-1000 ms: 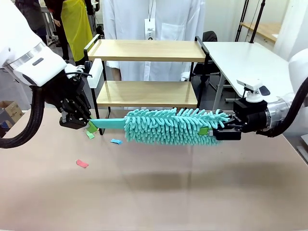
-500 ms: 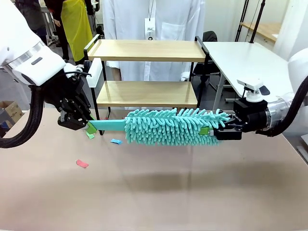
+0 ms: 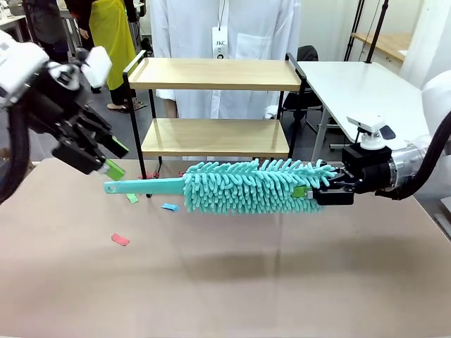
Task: Clean the shelf.
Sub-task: Hand the Duster back to the human.
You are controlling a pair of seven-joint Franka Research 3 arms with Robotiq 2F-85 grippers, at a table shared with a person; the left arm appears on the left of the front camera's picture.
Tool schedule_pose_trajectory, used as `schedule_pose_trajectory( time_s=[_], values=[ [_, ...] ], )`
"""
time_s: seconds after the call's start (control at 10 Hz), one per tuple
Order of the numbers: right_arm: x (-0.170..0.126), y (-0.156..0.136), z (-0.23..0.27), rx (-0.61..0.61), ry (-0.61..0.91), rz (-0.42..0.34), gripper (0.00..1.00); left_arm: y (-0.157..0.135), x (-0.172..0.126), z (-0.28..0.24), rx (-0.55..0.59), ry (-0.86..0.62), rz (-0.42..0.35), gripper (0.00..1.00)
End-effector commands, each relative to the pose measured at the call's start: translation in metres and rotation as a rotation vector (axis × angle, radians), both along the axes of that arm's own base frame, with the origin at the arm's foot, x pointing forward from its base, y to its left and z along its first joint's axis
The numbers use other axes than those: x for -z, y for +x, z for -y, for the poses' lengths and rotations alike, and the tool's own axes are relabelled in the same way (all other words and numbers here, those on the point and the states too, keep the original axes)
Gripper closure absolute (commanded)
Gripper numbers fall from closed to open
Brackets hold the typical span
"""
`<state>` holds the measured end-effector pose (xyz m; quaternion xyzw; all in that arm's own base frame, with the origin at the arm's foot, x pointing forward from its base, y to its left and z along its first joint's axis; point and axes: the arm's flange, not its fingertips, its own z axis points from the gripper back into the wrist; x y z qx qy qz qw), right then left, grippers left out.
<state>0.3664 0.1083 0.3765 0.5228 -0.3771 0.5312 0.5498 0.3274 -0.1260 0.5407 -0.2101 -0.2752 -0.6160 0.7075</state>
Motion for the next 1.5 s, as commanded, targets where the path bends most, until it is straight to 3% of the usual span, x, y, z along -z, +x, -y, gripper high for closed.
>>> schedule_pose_trajectory(
  time_s=[0.0,0.3,0.6,0.7,0.8,1.1,1.4],
  values=[
    [-0.003,-0.003,-0.002,0.009,0.002,0.01,1.0,-0.007,0.015,-0.048,-0.011,-0.171,-0.012,0.0],
    [-0.003,-0.003,-0.002,0.009,0.002,0.01,1.0,-0.021,0.039,-0.114,-0.075,-0.344,-0.01,0.0],
    [-0.003,-0.003,-0.002,0.009,0.002,0.01,1.0,-0.026,0.052,-0.127,-0.089,-0.391,0.062,0.0],
    [0.0,0.0,0.0,0.0,-0.001,0.0,0.83,-0.009,0.026,-0.141,-0.109,-0.35,-0.002,0.0],
    [-0.023,-0.002,0.005,0.01,0.019,0.013,0.84,-0.009,0.026,-0.141,-0.109,-0.35,-0.002,0.0],
    [-0.104,-0.023,0.018,0.076,0.052,0.143,0.84,-0.009,0.026,-0.141,-0.109,-0.35,-0.002,0.0],
    [-0.173,-0.042,0.044,0.275,0.067,0.246,0.84,-0.009,0.026,-0.141,-0.109,-0.35,-0.002,0.0]
  ],
)
